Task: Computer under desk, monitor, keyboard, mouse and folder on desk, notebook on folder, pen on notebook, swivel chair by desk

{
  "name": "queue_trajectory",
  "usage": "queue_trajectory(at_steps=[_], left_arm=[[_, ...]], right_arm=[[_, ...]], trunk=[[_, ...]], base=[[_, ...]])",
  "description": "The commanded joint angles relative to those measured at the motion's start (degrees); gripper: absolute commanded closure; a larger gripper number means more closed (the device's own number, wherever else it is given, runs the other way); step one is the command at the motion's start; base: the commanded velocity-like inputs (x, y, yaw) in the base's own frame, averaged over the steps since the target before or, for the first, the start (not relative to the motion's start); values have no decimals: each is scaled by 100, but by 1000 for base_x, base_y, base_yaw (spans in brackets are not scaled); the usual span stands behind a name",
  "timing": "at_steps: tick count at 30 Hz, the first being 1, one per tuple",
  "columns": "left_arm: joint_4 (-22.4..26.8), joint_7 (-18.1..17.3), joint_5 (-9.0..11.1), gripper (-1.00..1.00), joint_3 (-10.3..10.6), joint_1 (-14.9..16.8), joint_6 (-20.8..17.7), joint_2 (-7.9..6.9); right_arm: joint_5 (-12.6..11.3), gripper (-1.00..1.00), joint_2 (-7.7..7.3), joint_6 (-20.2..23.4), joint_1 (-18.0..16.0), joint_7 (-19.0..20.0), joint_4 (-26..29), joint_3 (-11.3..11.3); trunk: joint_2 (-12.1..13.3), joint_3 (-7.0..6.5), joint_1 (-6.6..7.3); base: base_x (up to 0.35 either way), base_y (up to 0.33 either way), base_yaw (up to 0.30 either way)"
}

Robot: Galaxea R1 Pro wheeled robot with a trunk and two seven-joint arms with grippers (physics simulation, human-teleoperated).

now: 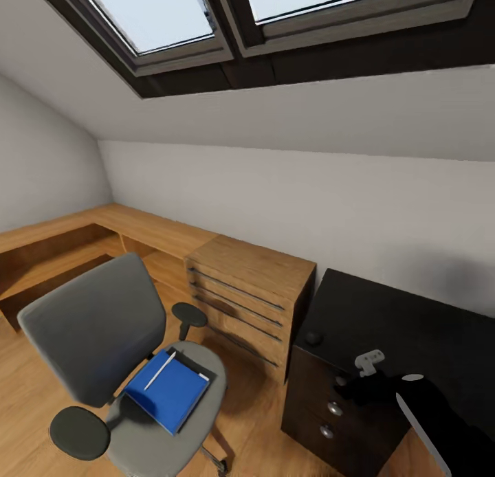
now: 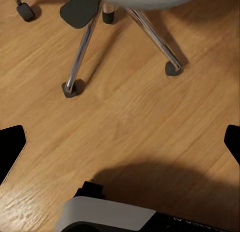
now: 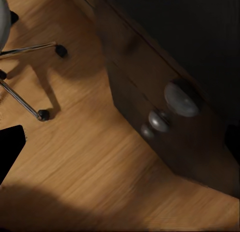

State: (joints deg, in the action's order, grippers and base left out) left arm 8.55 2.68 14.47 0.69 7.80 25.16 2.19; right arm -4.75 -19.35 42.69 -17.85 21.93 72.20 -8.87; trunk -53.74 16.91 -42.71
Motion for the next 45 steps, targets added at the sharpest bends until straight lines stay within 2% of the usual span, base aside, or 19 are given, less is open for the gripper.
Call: queue_trajectory(at_steps=[1, 4, 10, 13, 19, 25, 26, 33, 34, 38, 40, 42, 43, 45], left_arm=[[-1, 22, 4, -100, 10, 2, 16, 1], [-2, 22, 4, -100, 10, 2, 15, 1], [-2, 22, 4, -100, 10, 2, 15, -4], [-2, 23, 4, -100, 6, 2, 15, -6], [-3, 22, 4, -100, 3, 2, 15, -9], [-2, 22, 4, -100, 2, 2, 9, -8], [-2, 22, 4, -100, 2, 2, 7, -8], [-2, 25, 3, -100, 2, 2, -5, -8], [-3, 25, 3, -100, 2, 2, -3, -8], [-3, 27, 3, -100, 1, 2, 3, -10], [-3, 27, 4, -100, 1, 2, 5, -10], [-3, 28, 4, -100, 1, 2, 5, -9], [-1, 27, 4, -100, 1, 2, 7, -9], [-2, 25, 4, -100, 1, 2, 10, -9]], right_arm=[[-49, -100, -3, 33, -7, -21, 3, -10], [-50, -100, 6, 24, -6, -22, 0, -8], [-28, -100, 234, -17, -7, -54, -112, 36], [-21, -100, 289, -104, -7, -116, -266, 30], [-17, -100, 419, -408, -8, -414, -561, 16], [-17, -100, 663, -940, -7, -707, -1050, 22], [-20, -100, 745, -1161, -7, -784, -1306, 23], [-36, -100, 1036, -2111, -5, -1173, -2370, 25], [-39, -100, 1130, -2414, -4, -1324, -2713, 26], [-41, -100, 1330, -3102, -6, -1607, -3617, 19], [-40, -100, 1498, -4071, -7, -1766, -4671, 22], [-35, -100, 1544, -4641, -6, -1808, -5129, 23], [-35, -100, 1574, -5201, -5, -1834, -5521, 26], [-35, -100, 1594, -5679, -6, -1853, -5846, 29]], trunk=[[-6, 3, 1], [-6, -10, 1], [-6, -36, 1], [-6, -49, 1], [-6, -74, 1], [-6, -99, 1], [-6, -104, 1], [-6, -133, 1], [-6, -136, 1], [-6, -144, 1], [-6, -145, 1], [-6, -146, 1], [-6, -146, 1], [-6, -147, 1]], base=[[-198, 288, -254], [-194, 290, -254], [-190, 293, -254], [-189, 293, -251], [-188, 294, -244], [-188, 294, -239], [-188, 294, -229], [-188, 288, -215], [-141, 192, -172], [-83, 113, -107], [-30, 41, -39], [-17, 23, -22], [-10, 13, -12], [-7, 10, -9]])
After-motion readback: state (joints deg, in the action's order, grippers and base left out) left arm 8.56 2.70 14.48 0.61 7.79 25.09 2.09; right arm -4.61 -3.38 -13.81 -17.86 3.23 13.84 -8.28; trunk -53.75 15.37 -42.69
